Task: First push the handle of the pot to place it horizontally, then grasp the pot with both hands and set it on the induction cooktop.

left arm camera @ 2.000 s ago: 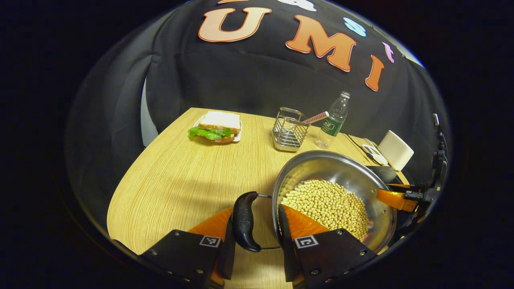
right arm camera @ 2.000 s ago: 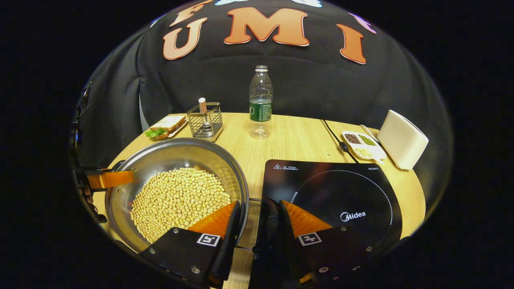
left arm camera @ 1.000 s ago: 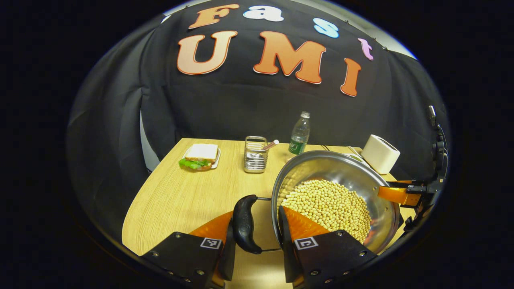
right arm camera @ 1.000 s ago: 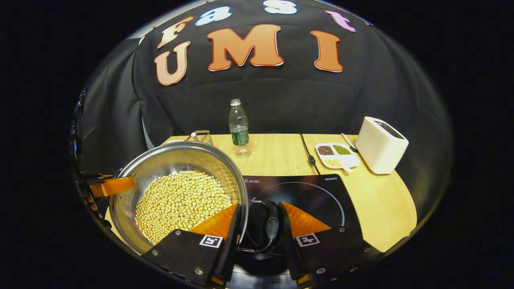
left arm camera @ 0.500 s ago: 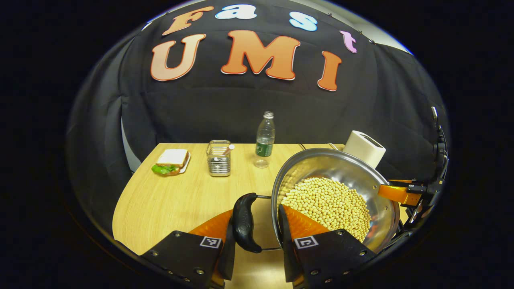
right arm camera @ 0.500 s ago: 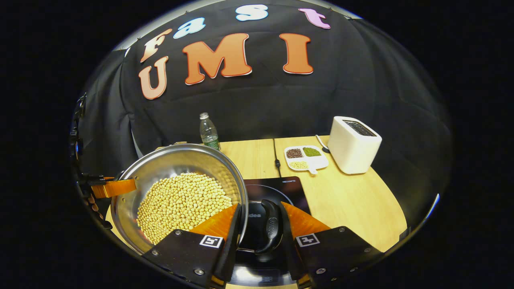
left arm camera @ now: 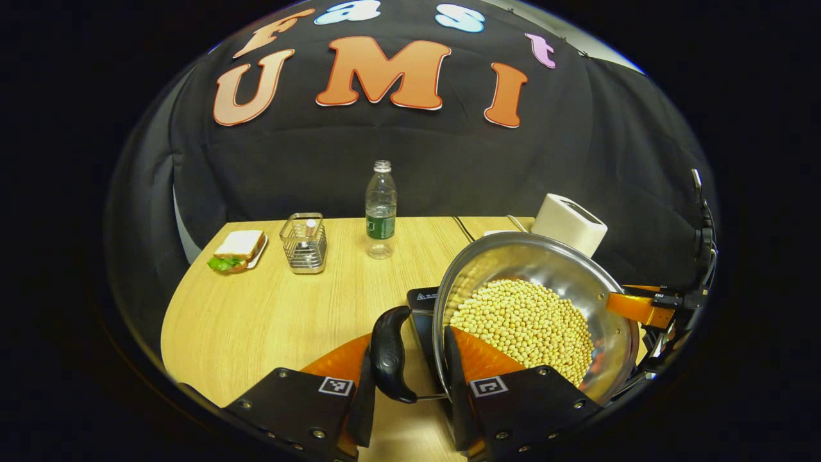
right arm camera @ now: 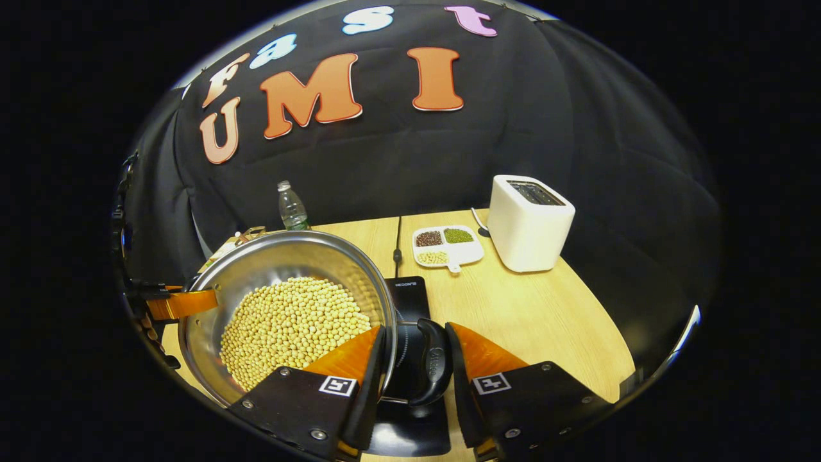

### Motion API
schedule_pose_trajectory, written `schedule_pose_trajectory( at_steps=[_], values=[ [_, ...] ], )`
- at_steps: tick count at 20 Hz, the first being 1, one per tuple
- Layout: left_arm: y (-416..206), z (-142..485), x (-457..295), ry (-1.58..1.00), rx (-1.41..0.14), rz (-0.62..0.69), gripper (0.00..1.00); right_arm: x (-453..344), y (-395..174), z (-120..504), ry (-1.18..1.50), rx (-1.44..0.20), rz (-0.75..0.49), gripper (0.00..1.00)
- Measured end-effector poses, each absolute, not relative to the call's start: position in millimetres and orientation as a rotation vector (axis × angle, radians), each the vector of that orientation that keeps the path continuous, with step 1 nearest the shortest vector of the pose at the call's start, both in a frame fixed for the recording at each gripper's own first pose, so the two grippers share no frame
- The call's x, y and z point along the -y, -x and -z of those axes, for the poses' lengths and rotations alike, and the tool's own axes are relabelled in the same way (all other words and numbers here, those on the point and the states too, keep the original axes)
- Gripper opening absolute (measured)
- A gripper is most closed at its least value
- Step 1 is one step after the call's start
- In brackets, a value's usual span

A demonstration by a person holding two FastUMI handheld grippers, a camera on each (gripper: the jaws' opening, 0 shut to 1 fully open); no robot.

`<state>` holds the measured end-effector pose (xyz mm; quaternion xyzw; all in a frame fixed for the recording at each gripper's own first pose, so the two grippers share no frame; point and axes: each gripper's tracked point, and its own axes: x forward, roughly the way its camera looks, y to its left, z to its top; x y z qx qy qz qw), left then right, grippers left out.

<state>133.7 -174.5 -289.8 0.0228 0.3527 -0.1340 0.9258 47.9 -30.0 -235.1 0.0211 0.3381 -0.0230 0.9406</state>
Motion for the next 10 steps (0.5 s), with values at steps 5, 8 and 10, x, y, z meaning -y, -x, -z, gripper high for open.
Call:
schedule_pose_trajectory(
  at_steps=[5,8,10],
  values=[
    [-135,309,188,-0.049,-0.755,0.272,0.51,46,-53,249,-0.045,-0.715,0.054,0.52],
    [-134,318,190,-0.047,-0.775,0.265,0.51,45,-57,256,-0.039,-0.726,0.05,0.52],
    [-135,322,191,-0.041,-0.784,0.258,0.51,44,-58,259,-0.037,-0.737,0.047,0.52]
  ],
)
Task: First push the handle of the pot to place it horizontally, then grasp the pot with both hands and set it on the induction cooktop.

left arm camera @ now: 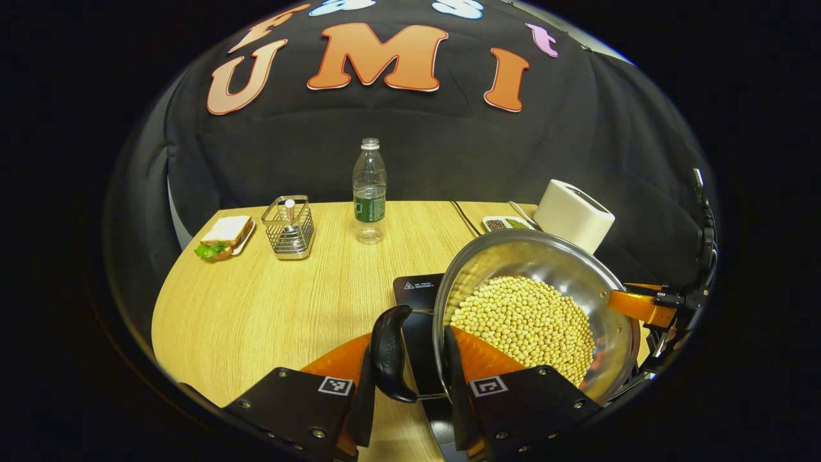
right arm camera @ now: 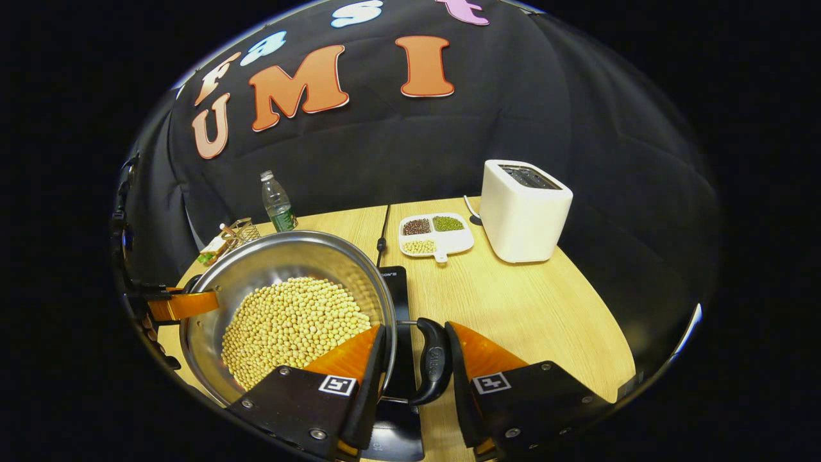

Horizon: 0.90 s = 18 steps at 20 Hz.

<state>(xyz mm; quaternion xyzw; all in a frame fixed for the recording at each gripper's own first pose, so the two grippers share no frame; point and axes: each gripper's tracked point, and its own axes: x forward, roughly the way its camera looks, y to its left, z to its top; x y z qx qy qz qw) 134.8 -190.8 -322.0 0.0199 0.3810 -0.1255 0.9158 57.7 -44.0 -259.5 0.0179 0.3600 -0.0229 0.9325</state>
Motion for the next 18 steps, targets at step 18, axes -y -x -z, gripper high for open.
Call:
schedule_pose_trajectory(
  at_steps=[18],
  values=[
    [-143,330,177,-0.048,-0.798,0.224,0.57,37,-64,251,-0.038,-0.729,0.027,0.67]
  ],
)
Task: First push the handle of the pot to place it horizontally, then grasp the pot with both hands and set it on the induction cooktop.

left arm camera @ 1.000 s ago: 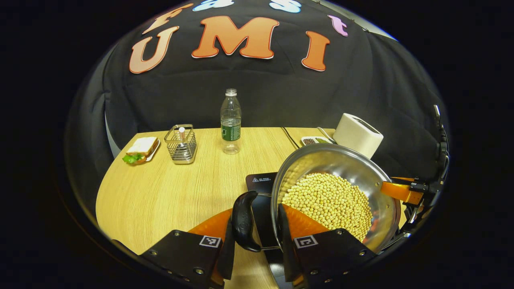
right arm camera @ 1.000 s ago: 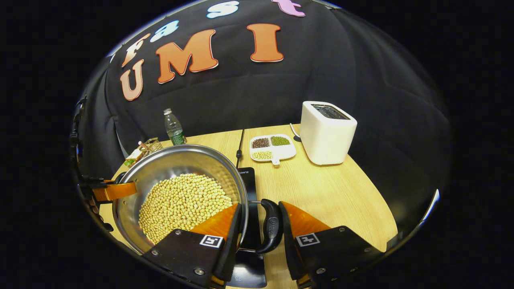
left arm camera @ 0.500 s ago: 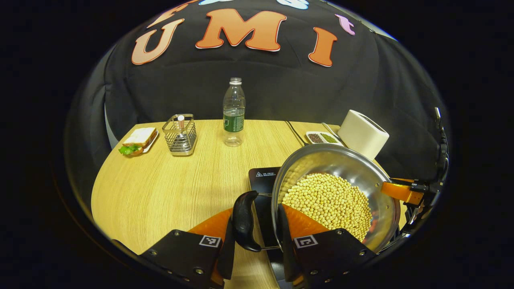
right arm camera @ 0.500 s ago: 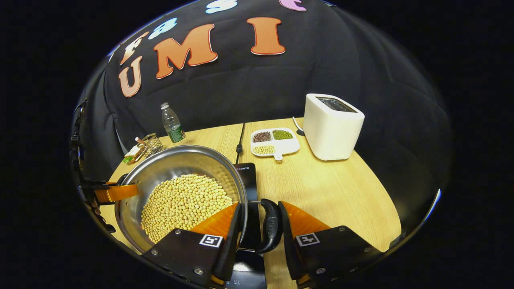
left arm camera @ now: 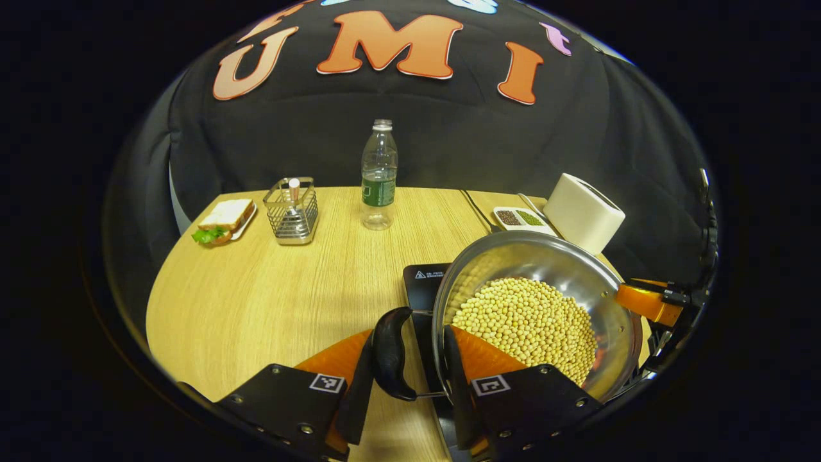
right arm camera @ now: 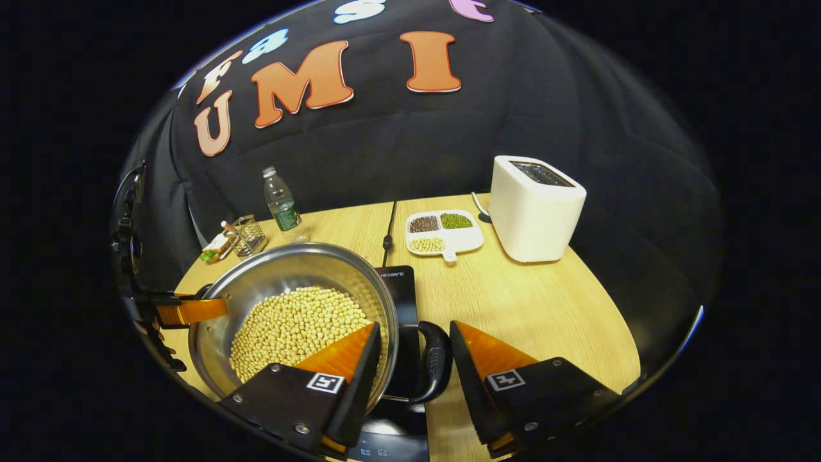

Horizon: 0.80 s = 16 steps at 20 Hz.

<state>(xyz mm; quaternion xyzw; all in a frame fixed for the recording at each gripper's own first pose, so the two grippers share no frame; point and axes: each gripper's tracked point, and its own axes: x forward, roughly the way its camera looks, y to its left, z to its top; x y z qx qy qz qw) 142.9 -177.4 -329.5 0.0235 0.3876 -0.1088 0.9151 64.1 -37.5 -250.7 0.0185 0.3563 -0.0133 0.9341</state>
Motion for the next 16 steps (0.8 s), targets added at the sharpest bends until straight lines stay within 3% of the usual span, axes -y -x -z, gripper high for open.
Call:
schedule_pose_trajectory(
  at_steps=[3,4,6,8,16],
  values=[
    [-147,292,170,-0.107,-0.682,0.191,0.59,44,-57,235,-0.009,-0.699,0.046,0.94],
    [-147,275,163,-0.135,-0.631,0.161,0.67,45,-55,226,-0.009,-0.682,0.051,0.95],
    [-145,239,156,-0.162,-0.534,0.124,0.72,45,-51,203,-0.012,-0.636,0.055,0.95],
    [-136,203,156,-0.132,-0.464,0.126,0.92,47,-45,174,-0.007,-0.576,0.061,0.95],
    [-82,53,145,-0.021,-0.208,0.143,0.91,52,-11,56,0.015,-0.338,0.079,0.94]
  ],
)
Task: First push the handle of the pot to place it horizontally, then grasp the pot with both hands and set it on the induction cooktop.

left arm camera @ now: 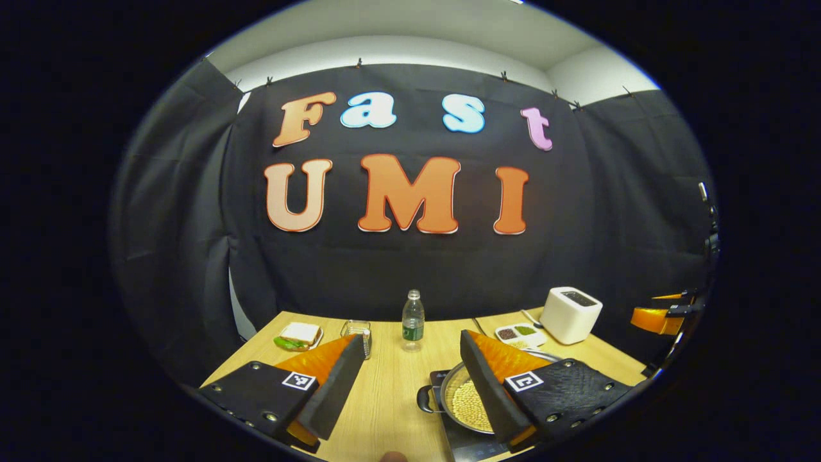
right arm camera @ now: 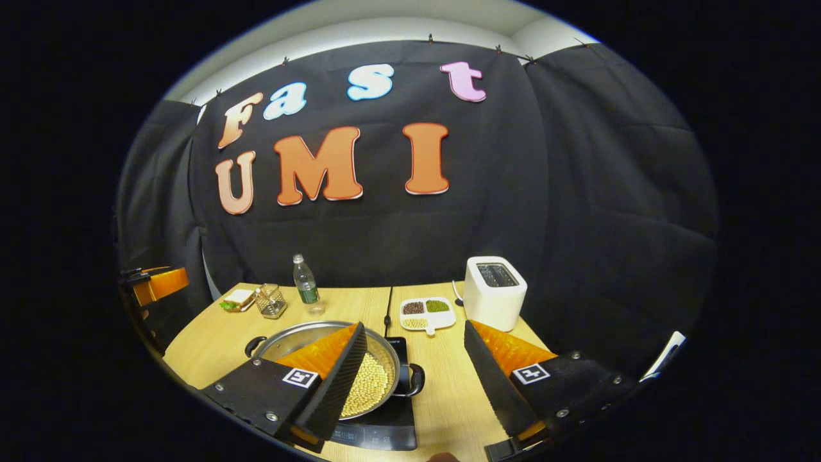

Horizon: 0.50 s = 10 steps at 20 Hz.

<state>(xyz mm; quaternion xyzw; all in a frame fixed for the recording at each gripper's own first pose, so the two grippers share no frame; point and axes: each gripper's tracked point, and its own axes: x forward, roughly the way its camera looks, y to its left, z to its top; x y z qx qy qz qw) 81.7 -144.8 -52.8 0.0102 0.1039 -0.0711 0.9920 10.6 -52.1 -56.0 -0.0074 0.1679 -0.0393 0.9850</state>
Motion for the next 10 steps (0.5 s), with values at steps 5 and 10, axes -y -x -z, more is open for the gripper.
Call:
schedule_pose_trajectory(
  at_steps=[5,10],
  values=[
    [-42,-24,117,0.02,-0.077,0.157,0.92,67,16,2,0.023,-0.22,0.111,0.94],
    [-22,-46,96,0.044,-0.027,0.14,0.9,75,34,-13,-0.015,-0.194,0.11,0.94]
  ],
)
